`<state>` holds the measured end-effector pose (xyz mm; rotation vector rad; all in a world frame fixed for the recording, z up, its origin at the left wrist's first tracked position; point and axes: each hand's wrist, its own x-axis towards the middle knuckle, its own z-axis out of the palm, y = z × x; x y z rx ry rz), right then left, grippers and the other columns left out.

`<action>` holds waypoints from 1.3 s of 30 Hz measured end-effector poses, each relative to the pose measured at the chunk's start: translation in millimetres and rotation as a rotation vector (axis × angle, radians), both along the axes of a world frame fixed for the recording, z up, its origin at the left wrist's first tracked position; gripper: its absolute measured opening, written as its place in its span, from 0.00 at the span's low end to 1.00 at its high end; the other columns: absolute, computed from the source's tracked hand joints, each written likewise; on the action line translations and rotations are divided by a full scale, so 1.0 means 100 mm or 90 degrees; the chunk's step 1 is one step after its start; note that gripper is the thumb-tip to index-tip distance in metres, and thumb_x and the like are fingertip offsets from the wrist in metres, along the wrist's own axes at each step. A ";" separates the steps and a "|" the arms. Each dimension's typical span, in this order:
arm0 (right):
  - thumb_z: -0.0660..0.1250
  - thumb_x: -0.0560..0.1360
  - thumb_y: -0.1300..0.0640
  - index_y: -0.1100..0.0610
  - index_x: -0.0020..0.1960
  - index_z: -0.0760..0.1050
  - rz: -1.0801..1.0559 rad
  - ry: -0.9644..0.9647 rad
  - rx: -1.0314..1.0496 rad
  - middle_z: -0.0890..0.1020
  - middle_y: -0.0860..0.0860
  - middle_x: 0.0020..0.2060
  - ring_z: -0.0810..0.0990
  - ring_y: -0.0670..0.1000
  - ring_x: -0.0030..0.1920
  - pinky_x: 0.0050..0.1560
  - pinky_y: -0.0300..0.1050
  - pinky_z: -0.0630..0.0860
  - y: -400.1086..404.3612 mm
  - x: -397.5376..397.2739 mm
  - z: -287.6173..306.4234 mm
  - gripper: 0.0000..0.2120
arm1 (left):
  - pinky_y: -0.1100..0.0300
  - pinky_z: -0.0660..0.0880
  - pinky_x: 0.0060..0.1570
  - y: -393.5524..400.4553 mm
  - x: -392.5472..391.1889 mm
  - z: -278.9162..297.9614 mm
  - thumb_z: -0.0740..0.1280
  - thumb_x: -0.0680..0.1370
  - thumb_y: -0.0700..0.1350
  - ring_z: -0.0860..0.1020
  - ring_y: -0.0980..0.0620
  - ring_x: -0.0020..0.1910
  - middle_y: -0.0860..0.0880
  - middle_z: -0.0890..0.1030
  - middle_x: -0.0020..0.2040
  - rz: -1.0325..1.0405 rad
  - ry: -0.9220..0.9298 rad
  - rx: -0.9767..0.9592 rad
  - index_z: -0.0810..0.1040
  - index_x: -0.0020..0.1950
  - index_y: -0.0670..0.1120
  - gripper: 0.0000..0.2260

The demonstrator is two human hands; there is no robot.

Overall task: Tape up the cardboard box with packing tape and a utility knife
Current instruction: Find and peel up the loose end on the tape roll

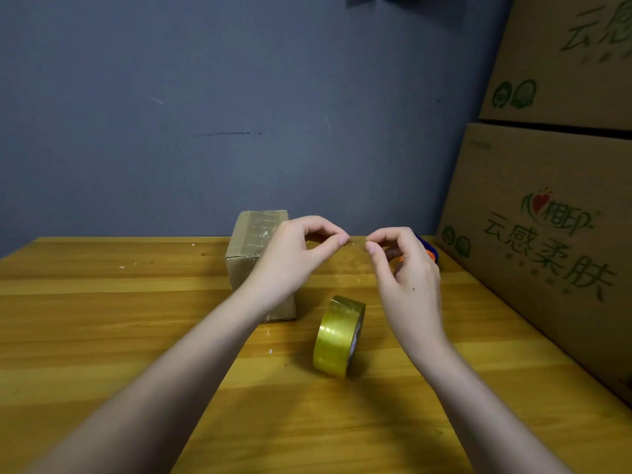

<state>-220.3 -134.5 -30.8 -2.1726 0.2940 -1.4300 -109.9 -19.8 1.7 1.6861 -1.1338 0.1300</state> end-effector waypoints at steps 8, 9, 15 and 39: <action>0.63 0.78 0.54 0.51 0.51 0.75 0.000 0.019 -0.012 0.79 0.43 0.43 0.78 0.44 0.46 0.44 0.48 0.79 0.00 0.00 0.02 0.04 | 0.54 0.78 0.50 -0.01 0.00 -0.02 0.67 0.75 0.50 0.79 0.59 0.45 0.58 0.81 0.39 0.043 -0.012 0.002 0.81 0.41 0.52 0.05; 0.63 0.77 0.54 0.51 0.51 0.75 0.013 0.022 0.002 0.79 0.42 0.43 0.78 0.44 0.46 0.44 0.47 0.79 0.01 0.00 0.03 0.04 | 0.54 0.78 0.50 -0.01 0.00 -0.03 0.67 0.75 0.50 0.79 0.59 0.45 0.58 0.81 0.39 0.038 -0.013 -0.002 0.81 0.41 0.52 0.05; 0.67 0.75 0.56 0.52 0.57 0.75 0.139 0.042 0.120 0.83 0.42 0.44 0.80 0.40 0.48 0.44 0.34 0.75 0.00 0.00 0.14 0.11 | 0.52 0.78 0.50 -0.02 0.02 -0.05 0.68 0.76 0.48 0.79 0.58 0.44 0.56 0.82 0.39 -0.004 -0.012 -0.026 0.82 0.42 0.50 0.05; 0.69 0.74 0.60 0.58 0.44 0.79 0.189 0.094 0.239 0.83 0.50 0.37 0.79 0.42 0.35 0.32 0.27 0.71 -0.21 0.14 0.25 0.02 | 0.69 0.74 0.46 -0.07 -0.24 -0.80 0.63 0.76 0.58 0.79 0.53 0.48 0.48 0.81 0.53 -0.057 0.497 0.250 0.77 0.53 0.47 0.16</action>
